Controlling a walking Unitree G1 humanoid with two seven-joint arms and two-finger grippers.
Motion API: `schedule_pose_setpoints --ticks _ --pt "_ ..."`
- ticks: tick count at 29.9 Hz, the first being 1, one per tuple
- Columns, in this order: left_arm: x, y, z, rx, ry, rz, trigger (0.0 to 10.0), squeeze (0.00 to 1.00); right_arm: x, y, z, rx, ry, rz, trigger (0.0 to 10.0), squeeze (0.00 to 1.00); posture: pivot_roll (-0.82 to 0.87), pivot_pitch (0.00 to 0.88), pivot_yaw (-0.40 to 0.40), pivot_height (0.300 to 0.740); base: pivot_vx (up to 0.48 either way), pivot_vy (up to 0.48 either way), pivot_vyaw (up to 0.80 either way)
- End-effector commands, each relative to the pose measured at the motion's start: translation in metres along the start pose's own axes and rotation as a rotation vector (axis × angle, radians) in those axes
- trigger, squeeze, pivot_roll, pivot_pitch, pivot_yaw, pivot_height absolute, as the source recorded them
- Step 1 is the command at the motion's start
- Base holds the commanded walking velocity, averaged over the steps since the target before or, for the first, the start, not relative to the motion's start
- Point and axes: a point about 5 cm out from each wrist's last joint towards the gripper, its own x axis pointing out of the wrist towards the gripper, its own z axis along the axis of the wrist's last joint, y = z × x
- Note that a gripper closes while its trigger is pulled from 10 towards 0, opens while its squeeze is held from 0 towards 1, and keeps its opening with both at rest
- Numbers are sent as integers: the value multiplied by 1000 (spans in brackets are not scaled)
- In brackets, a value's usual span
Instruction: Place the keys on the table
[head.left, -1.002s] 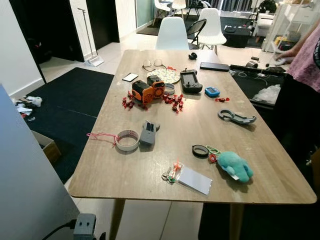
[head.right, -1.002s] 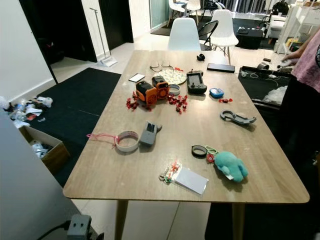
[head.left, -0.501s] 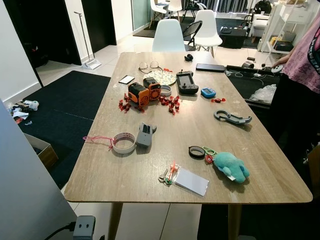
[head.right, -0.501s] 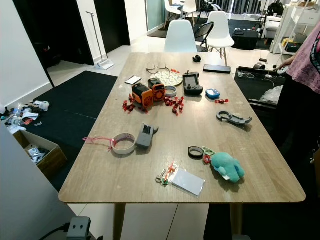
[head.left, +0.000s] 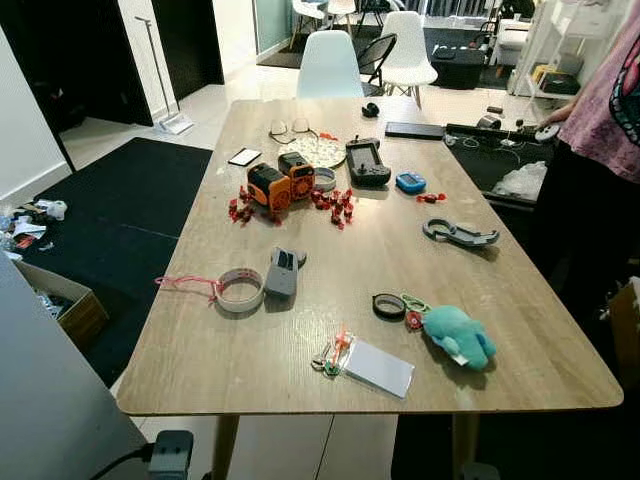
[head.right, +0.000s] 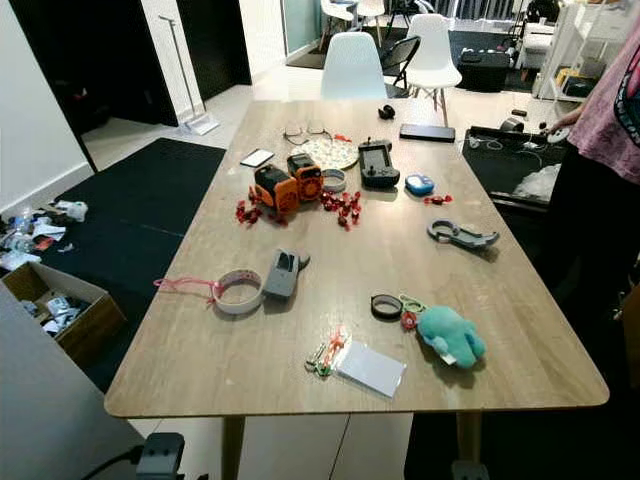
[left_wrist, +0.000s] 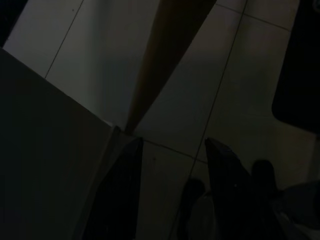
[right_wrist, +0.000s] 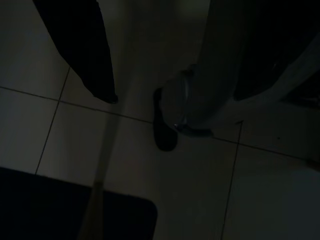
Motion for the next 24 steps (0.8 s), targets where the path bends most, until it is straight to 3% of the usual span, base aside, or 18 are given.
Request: schedule_pose_setpoints --ticks 1,15,24 --pt "-2 3 -5 8 28 4 10000 0 -1 1 -6 15 22 -8 10000 0 40 49 4 740 0 0 0" --pt "-4 10 -4 -18 6 37 10000 0 0 10 -6 -39 23 23 10000 0 45 46 -3 740 0 0 0" --pt "-7 11 -7 -25 -1 40 10000 0 0 9 -6 -60 27 24 10000 0 46 50 -6 740 -279 0 0"
